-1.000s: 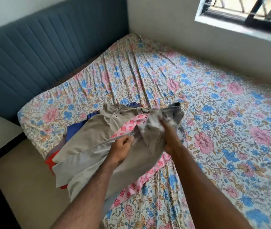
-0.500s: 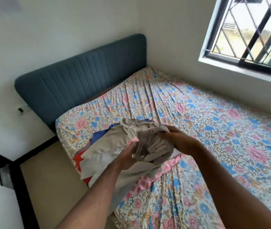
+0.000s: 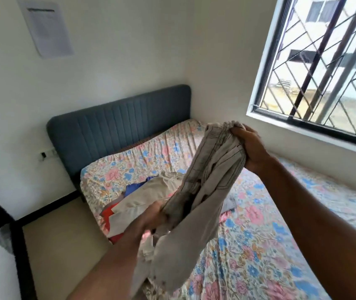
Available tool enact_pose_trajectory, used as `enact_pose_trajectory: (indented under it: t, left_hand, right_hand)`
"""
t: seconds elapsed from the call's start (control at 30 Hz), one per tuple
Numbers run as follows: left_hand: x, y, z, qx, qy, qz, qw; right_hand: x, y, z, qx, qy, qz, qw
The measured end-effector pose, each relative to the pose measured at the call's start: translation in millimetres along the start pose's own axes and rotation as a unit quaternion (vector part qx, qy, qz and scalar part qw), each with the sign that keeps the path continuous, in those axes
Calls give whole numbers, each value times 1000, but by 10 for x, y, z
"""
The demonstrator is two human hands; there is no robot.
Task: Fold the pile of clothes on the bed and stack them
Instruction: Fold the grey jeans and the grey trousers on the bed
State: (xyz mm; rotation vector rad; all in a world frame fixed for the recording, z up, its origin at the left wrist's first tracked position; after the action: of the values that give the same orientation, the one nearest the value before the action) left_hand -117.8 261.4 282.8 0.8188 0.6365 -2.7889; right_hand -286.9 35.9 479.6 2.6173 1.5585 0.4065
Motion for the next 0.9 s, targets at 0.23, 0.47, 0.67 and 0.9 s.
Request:
enact_pose_trajectory:
  t: [0.23, 0.47, 0.67, 0.9]
  left_hand:
    - [-440, -527, 216, -53, -51, 14, 997]
    - [-941, -763, 556, -64, 208, -80, 973]
    - [-1216, -903, 597, 4, 114, 24, 993]
    - [-1347, -1056, 781, 80, 115, 106, 984]
  right_hand:
    - [-630, -586, -134, 26, -362, 22, 932]
    - [-884, -1016, -113, 70, -300, 93, 947]
    - [-739, -1215, -130, 83, -159, -19, 983]
    - [-592, -1131, -138, 53, -359, -67, 929]
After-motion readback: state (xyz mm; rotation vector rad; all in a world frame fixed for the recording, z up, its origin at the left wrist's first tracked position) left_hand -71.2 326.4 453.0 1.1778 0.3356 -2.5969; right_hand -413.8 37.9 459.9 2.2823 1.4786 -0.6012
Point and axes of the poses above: each hand's wrist, its own y-axis towards the middle knuckle, its own x-axis out of the palm, z = x × y, the point moved 2 cm from there along y, towards the middle knuckle, and after that the axes turned 14 degrees about -z, right-handed, at the moved point
